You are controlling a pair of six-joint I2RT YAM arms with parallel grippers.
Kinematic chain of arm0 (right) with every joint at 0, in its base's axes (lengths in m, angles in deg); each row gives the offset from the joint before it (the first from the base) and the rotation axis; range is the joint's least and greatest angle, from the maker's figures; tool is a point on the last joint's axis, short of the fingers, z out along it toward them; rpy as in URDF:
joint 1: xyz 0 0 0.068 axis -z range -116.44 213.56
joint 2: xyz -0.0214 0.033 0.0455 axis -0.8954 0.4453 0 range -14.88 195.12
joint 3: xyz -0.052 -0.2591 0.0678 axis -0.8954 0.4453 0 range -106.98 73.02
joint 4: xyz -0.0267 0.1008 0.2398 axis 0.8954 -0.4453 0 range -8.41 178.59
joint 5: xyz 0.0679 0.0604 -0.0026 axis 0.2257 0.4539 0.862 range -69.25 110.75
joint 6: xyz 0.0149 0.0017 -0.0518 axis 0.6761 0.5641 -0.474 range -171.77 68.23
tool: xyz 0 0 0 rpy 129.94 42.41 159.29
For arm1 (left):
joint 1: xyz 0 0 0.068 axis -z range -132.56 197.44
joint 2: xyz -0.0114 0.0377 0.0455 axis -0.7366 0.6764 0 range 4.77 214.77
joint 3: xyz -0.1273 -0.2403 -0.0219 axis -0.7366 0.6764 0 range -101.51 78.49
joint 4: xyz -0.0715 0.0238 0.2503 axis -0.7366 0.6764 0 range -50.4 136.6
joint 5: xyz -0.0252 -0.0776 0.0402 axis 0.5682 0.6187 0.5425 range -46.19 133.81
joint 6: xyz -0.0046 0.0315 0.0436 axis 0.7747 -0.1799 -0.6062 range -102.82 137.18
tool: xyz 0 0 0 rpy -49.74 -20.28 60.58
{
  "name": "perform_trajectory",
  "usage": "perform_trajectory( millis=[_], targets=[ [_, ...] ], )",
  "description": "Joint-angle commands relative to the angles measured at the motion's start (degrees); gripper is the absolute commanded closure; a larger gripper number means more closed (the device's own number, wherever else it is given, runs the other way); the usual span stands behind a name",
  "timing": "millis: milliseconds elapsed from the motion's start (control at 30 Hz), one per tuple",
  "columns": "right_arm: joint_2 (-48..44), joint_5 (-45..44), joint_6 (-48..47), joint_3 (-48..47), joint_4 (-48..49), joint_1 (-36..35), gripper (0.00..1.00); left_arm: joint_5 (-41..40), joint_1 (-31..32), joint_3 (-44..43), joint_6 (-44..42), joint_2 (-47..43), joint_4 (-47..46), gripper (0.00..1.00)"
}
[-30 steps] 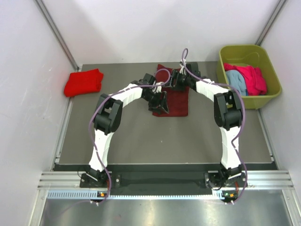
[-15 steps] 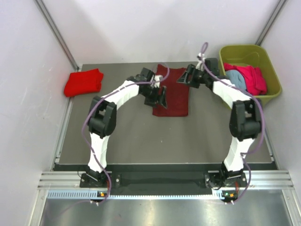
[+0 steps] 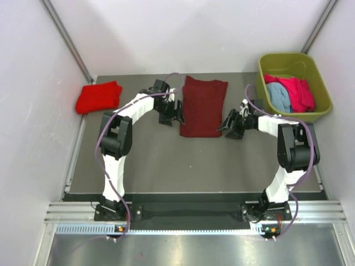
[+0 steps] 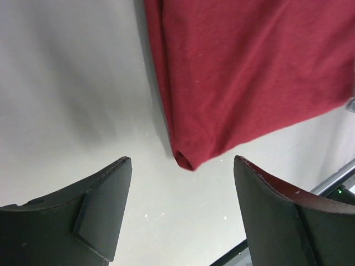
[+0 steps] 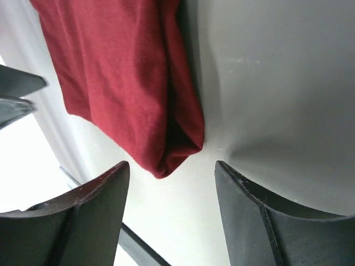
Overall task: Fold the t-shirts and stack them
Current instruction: Fold the tshirt
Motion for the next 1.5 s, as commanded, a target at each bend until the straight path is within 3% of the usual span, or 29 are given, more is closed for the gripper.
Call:
perform_trajectory(
  millis=[0,367,567,767,1467],
  targets=[
    [0.79,1.14,0.21,-1.48,2.12,0.90,0.36,2.42,0.32,0.22,1.38,2.04,0.09,0.21],
    [7.56,0.70,0.30,-4.38,3.18,0.73,0.38,5.33,0.23,0.30,3.94,8.01,-1.14,0.22],
    [9.23,0.96,1.18,-5.52,3.44,-0.94,0.39,7.35,0.32,1.88,4.81,8.28,-1.67,0.31],
    [8.79,0.79,1.27,-4.73,2.65,-2.08,0.40,9.28,0.32,3.03,5.34,8.11,-1.75,0.40],
    [2.38,-0.27,-2.34,0.27,-2.11,0.12,0.41,10.07,0.32,4.09,6.40,8.54,-2.19,0.42]
  ],
)
